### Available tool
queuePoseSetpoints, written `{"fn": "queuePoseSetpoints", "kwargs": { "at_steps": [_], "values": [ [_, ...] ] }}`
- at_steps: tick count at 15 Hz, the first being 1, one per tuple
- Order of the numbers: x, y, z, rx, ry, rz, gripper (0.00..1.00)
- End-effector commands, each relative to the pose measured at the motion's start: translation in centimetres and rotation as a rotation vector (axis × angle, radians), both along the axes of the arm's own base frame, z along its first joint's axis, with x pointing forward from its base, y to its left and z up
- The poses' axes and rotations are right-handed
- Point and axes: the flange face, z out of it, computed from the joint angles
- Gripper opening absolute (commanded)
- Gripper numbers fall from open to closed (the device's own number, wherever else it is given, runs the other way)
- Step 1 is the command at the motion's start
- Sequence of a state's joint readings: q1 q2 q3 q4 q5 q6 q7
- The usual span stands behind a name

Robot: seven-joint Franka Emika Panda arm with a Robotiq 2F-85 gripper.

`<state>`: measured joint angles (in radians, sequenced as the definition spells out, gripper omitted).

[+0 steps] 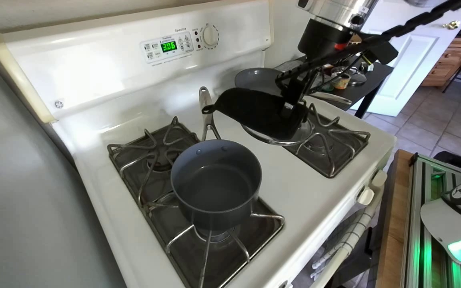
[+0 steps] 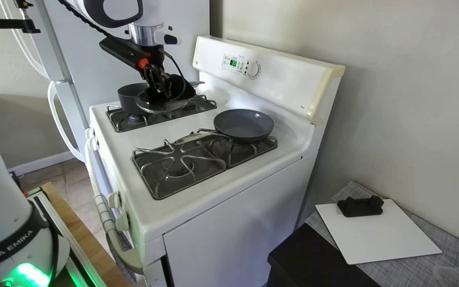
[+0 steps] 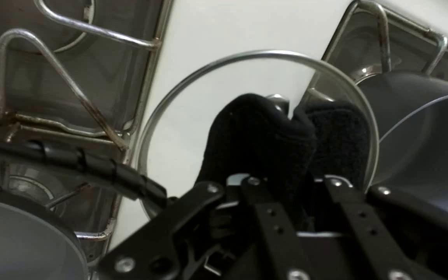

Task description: Use the black pot holder to place the glass lid on the pot.

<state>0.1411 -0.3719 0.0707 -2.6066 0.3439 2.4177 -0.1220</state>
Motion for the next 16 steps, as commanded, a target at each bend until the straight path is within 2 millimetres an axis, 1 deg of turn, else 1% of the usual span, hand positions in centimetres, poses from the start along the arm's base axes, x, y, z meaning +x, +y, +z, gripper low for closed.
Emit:
{"fn": "queuePoseSetpoints", "kwargs": {
  "at_steps": [1,6,12,13,14,16],
  "values": [
    [-1.0,0.6,2.1,0.005,-0.007,0.010,0.05],
    [-1.2,2.9,3.3,0.005,-0.025,0.039,0.05],
    [-1.0,6.9,4.6,0.021,-0.027,0.092,0.05],
    [-1.1,5.7,3.5,0.008,-0.041,0.089,0.18],
    [-1.1,6.3,3.7,0.009,-0.043,0.093,0.18],
    [-1.1,6.7,3.9,0.010,-0.044,0.098,0.18]
  ]
}}
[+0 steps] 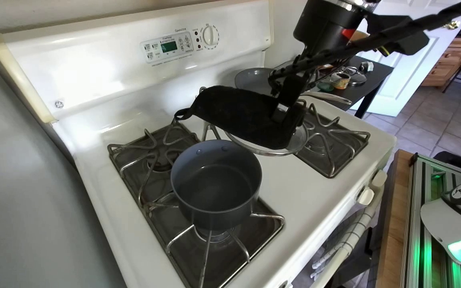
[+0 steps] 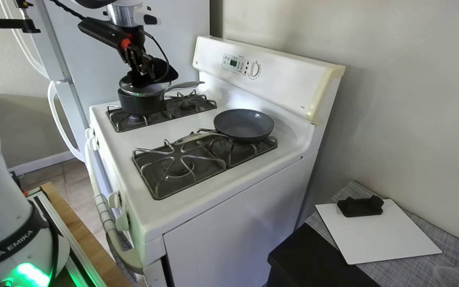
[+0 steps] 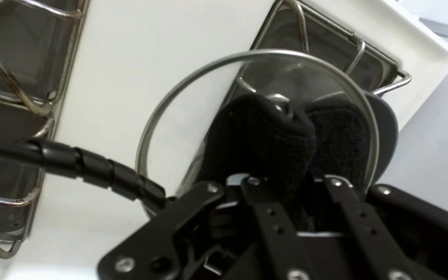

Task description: Use the black pot holder to place the glass lid on the pot.

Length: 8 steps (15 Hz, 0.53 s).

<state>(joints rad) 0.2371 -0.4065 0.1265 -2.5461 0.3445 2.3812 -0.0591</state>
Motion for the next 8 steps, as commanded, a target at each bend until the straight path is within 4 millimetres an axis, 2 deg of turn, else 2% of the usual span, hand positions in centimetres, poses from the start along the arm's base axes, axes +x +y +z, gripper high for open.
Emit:
{"fn": "queuePoseSetpoints", "kwargs": {
  "at_steps": [1,5,6,8],
  "values": [
    [0.1,0.0,0.1,0.000,0.002,0.000,0.18],
    [0.1,0.0,0.0,-0.001,0.004,0.000,0.18],
    [0.1,0.0,0.0,-0.001,0.004,0.000,0.05],
    [-0.1,1.1,0.2,0.000,-0.004,0.016,0.05]
  ]
}}
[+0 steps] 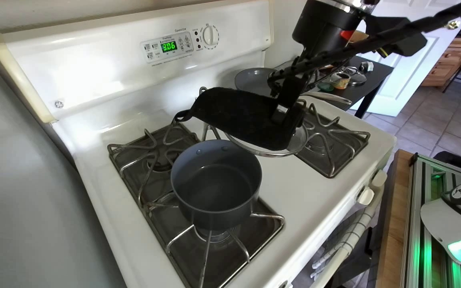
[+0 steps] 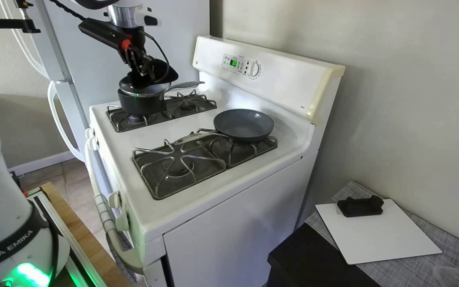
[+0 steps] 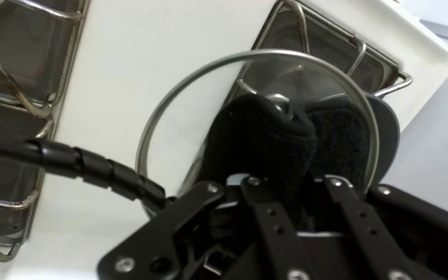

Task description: Use the black pot holder to place the glass lid on the pot.

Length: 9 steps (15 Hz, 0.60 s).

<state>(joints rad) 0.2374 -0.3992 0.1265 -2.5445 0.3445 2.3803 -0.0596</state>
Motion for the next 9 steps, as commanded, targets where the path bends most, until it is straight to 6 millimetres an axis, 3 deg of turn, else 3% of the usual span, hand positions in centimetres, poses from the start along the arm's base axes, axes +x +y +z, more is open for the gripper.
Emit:
{"fn": "queuePoseSetpoints", "kwargs": {
  "at_steps": [1,9],
  "values": [
    [-0.4,1.7,0.7,0.000,-0.015,0.029,0.05],
    [-0.2,7.1,0.8,-0.082,-0.059,0.176,0.05]
  ]
}}
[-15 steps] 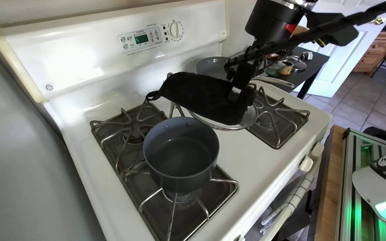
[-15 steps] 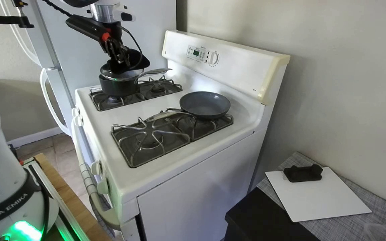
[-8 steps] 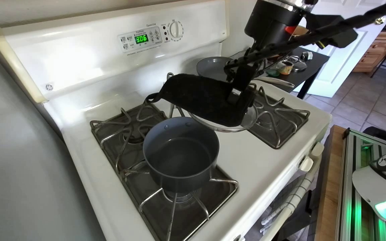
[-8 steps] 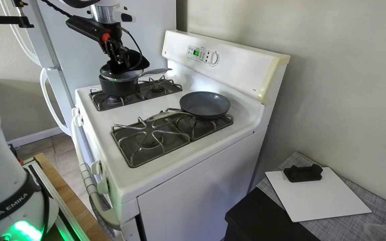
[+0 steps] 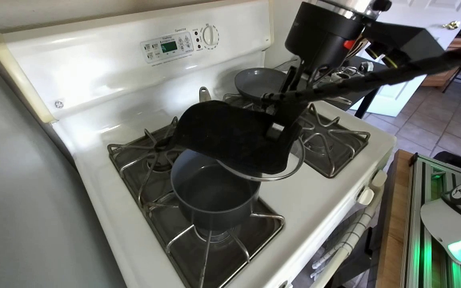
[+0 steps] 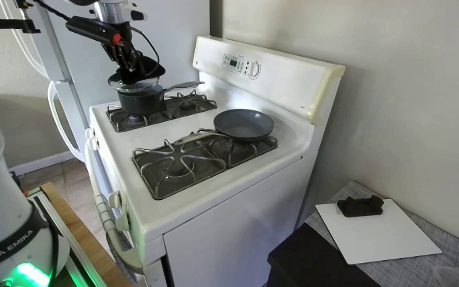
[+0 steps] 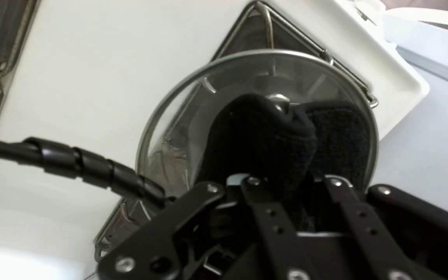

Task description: Use the black pot holder to place the glass lid on the pot.

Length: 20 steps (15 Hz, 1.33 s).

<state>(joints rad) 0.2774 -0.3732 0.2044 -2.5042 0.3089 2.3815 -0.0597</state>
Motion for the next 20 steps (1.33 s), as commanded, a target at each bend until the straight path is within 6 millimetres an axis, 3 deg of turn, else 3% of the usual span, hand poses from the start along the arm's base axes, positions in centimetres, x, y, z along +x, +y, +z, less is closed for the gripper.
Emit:
{"fn": "queuePoseSetpoints", "kwargs": {
  "at_steps": [1,9,20],
  "values": [
    [1.2,2.4,0.2,-0.052,-0.037,0.063,0.05],
    [2.9,5.6,-1.1,-0.102,-0.071,0.160,0.05],
    [4.7,6.7,-3.2,-0.081,-0.043,0.167,0.05]
  ]
}}
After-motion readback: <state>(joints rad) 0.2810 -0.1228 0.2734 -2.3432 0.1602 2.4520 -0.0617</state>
